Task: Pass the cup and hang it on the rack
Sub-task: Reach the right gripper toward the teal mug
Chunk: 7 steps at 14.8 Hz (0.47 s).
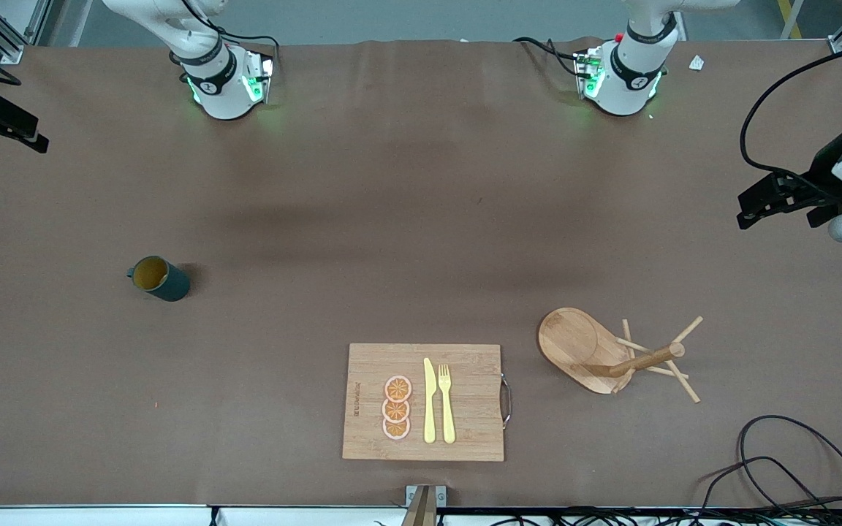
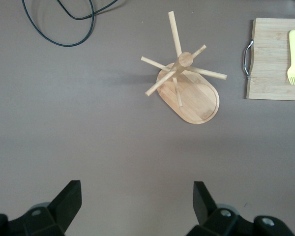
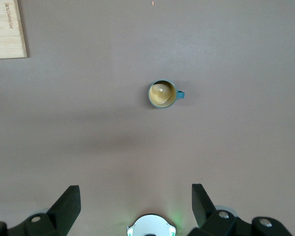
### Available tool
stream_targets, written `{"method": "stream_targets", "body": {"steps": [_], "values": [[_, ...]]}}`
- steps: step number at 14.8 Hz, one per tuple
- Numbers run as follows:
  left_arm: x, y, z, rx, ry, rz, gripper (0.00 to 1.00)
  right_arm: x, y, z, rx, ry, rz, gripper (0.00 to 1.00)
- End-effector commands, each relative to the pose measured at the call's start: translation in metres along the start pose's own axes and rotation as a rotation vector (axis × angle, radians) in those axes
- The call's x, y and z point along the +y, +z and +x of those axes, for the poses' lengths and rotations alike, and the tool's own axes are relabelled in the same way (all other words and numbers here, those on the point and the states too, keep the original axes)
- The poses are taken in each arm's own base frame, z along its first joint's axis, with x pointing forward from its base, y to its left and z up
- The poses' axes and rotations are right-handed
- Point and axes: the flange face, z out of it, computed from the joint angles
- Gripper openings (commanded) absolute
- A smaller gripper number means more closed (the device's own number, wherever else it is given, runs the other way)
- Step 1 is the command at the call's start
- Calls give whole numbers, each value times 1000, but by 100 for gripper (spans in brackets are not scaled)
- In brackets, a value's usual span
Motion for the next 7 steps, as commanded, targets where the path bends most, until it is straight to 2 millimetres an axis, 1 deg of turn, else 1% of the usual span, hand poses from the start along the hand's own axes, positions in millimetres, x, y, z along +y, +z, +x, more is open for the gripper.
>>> {"method": "stream_targets", "body": {"steps": [1, 4, 5, 7], "values": [[-1, -4, 0, 7, 5, -17, 100, 0, -2, -8, 1, 10, 12, 100], [-1, -4, 0, 7, 6, -17, 100, 0, -4, -8, 7, 16, 12, 100], [-1, -4, 0, 7, 6, -17, 100, -1, -9, -9, 18, 7, 12, 100], [-1, -4, 0, 7, 6, -17, 100, -4, -2, -3, 2, 12, 3, 100]]}}
